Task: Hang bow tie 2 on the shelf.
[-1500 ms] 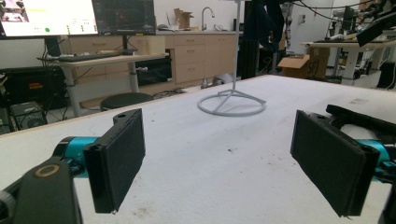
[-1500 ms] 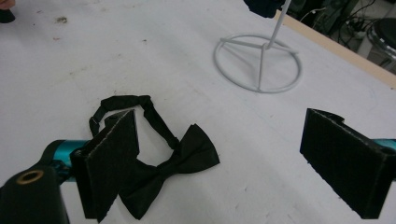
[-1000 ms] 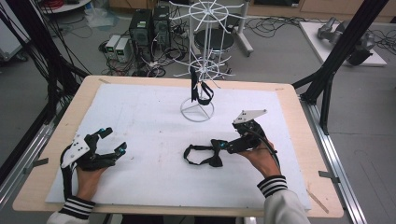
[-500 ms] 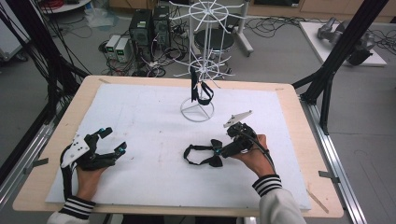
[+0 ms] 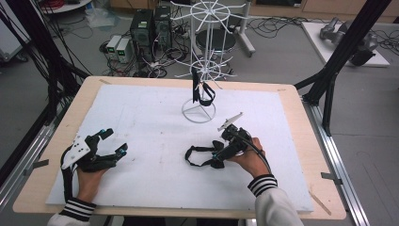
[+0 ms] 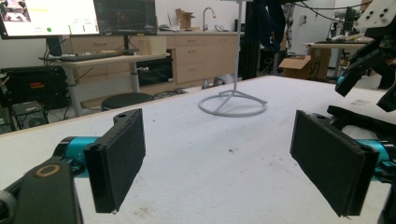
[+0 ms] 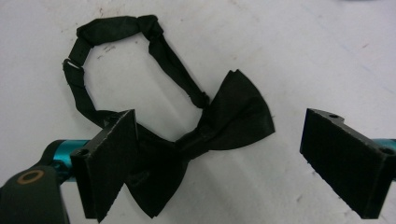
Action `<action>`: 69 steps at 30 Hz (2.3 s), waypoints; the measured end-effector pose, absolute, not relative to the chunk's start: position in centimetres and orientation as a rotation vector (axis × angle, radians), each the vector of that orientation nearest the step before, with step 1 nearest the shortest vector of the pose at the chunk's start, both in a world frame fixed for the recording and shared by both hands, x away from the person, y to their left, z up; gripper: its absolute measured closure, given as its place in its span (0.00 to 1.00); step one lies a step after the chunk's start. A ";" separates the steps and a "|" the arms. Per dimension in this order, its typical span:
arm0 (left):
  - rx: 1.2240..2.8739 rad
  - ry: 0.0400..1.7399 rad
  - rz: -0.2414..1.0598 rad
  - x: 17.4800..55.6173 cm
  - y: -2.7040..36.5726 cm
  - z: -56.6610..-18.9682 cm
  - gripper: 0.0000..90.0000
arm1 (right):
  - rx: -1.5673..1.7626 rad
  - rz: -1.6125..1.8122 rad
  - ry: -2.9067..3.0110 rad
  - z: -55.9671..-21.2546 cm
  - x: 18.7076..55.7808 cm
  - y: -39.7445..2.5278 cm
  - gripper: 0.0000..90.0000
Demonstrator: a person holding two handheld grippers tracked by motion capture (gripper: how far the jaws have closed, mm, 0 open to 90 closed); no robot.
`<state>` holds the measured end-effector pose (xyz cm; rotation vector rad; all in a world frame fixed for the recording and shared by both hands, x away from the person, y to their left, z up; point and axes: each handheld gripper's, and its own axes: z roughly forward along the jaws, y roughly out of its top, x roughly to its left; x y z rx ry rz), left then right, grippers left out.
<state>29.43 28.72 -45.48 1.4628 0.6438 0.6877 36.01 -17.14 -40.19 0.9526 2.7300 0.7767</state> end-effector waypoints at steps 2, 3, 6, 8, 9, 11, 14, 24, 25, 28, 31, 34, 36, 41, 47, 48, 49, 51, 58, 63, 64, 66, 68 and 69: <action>1.464 0.644 0.688 29.4 28.7 -45.5 0.20 | 0.957 0.755 2.738 -40.4 36.1 -16.9 0.12; 1.463 0.644 0.688 29.4 28.7 -45.5 0.20 | 0.960 0.747 2.741 -40.5 36.1 -16.8 0.12; 1.461 0.646 0.688 29.4 28.7 -45.5 0.20 | 0.975 0.720 2.739 -40.7 36.2 -16.5 0.12; 1.462 0.644 0.687 29.4 28.7 -45.5 0.20 | 1.000 0.720 2.740 -40.9 36.3 -16.5 0.12; 1.463 0.644 0.688 29.4 28.7 -45.5 0.20 | 1.006 0.715 2.745 -40.9 36.4 -16.5 0.12; 1.466 0.644 0.691 29.4 28.7 -45.5 0.20 | 1.019 0.697 2.741 -41.1 36.5 -16.5 0.12; 1.464 0.643 0.694 29.4 28.7 -45.5 0.20 | 1.029 0.697 2.739 -41.1 36.6 -16.5 0.17; 1.464 0.643 0.695 29.4 28.7 -45.5 0.20 | 1.103 0.676 2.741 -41.3 36.9 -16.1 0.20; 1.464 0.643 0.695 29.4 28.7 -45.5 0.21 | 1.105 0.664 2.733 -41.4 36.9 -16.1 0.20; 1.463 0.643 0.694 29.4 28.7 -45.5 0.20 | 1.121 0.656 2.731 -41.3 36.9 -16.1 0.24; 1.466 0.642 0.696 29.4 28.7 -45.5 0.20 | 1.119 0.656 2.738 -41.3 36.9 -16.2 0.28; 1.466 0.641 0.695 29.4 28.7 -45.5 0.21 | 1.128 0.643 2.742 -41.4 36.9 -16.1 0.30; 1.465 0.641 0.696 29.4 28.6 -45.5 0.21 | 1.132 0.637 2.743 -41.4 36.9 -16.1 0.31; 1.466 0.641 0.695 29.4 28.7 -45.5 0.20 | 1.157 0.630 2.742 -41.3 36.8 -16.0 0.38; 1.465 0.641 0.696 29.4 28.6 -45.5 0.21 | 1.198 0.629 2.747 -41.4 36.7 -16.0 0.45; 1.463 0.642 0.694 29.4 28.6 -45.5 0.21 | 1.202 0.634 2.750 -41.4 36.7 -16.0 0.46; 1.464 0.641 0.695 29.4 28.6 -45.5 0.21 | 1.207 0.628 2.752 -41.4 36.7 -16.0 0.46; 1.464 0.641 0.695 29.4 28.6 -45.5 0.21 | 1.224 0.624 2.746 -41.4 36.7 -15.9 0.45; 1.463 0.643 0.694 29.4 28.7 -45.5 0.21 | 1.270 0.623 2.746 -41.5 36.7 -16.0 0.52; 1.462 0.644 0.694 29.4 28.7 -45.5 0.21 | 1.293 0.603 2.732 -41.5 36.6 -15.7 0.64; 1.463 0.643 0.694 29.4 28.7 -45.5 0.21 | 1.313 0.598 2.727 -41.4 36.6 -15.7 0.68; 1.464 0.643 0.693 29.4 28.7 -45.5 0.21 | 1.326 0.594 2.737 -41.3 36.6 -15.6 0.79; 1.463 0.643 0.693 29.4 28.7 -45.5 0.21 | 1.334 0.578 2.749 -41.3 36.5 -15.5 0.84; 1.463 0.643 0.694 29.4 28.7 -45.5 0.21 | 1.332 0.569 2.749 -41.3 36.6 -15.4 0.84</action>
